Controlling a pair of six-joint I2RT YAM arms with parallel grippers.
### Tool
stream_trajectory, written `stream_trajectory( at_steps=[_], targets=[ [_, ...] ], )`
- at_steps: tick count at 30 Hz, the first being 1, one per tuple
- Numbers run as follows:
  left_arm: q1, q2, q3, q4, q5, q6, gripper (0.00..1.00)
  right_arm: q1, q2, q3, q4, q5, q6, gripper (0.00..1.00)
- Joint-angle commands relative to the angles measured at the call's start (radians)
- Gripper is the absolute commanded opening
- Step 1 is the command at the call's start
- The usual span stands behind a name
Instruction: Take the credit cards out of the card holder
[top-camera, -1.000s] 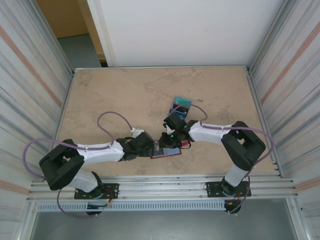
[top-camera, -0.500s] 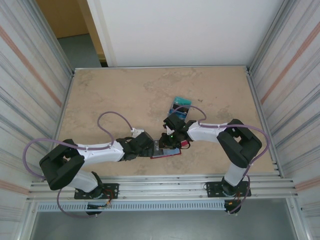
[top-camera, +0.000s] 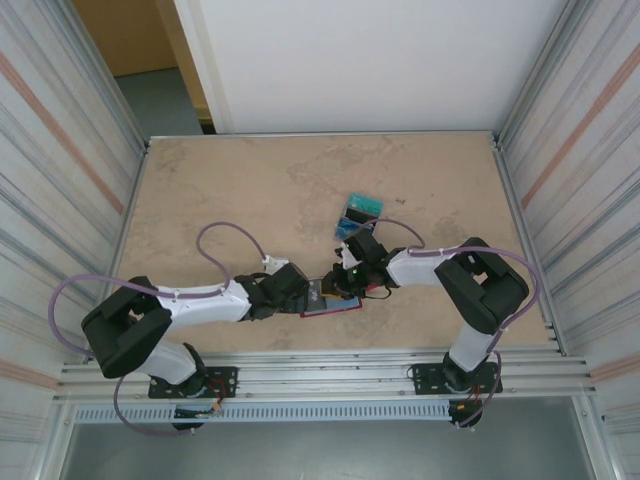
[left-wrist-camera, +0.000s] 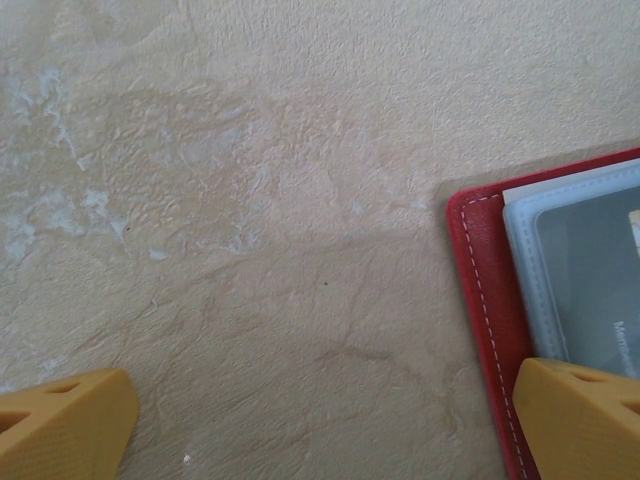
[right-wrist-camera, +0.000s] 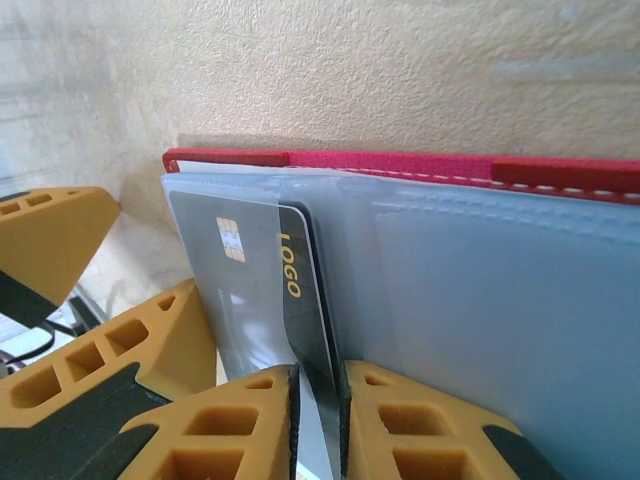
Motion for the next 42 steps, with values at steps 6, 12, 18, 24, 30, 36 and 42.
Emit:
stream_trajectory(
  at_steps=[6,12,18,24,30,36,42],
  targets=[
    [0.010,0.033,0.000,-0.036,0.013,-0.026,0.99,-0.001,-0.033,-0.026,0.101,-0.070,0.030,0.13],
    [0.010,0.033,0.001,-0.037,0.010,-0.026,0.99,-0.004,-0.033,-0.038,0.101,-0.063,0.030,0.10],
    [0.010,0.033,0.000,-0.040,0.009,-0.029,0.99,-0.023,-0.039,-0.053,0.086,-0.044,0.022,0.08],
    [0.010,0.038,0.002,-0.039,0.008,-0.034,0.99,-0.031,-0.043,-0.045,0.040,-0.024,-0.004,0.07],
    [0.010,0.039,0.001,-0.040,0.008,-0.034,0.99,-0.031,-0.064,-0.031,-0.036,0.024,-0.041,0.03],
    [0.010,0.044,0.005,-0.040,0.006,-0.032,0.99,-0.032,-0.087,-0.023,-0.086,0.063,-0.064,0.01],
    [0.010,0.043,0.008,-0.042,0.006,-0.030,0.99,-0.031,-0.104,-0.010,-0.138,0.097,-0.085,0.00]
  ],
)
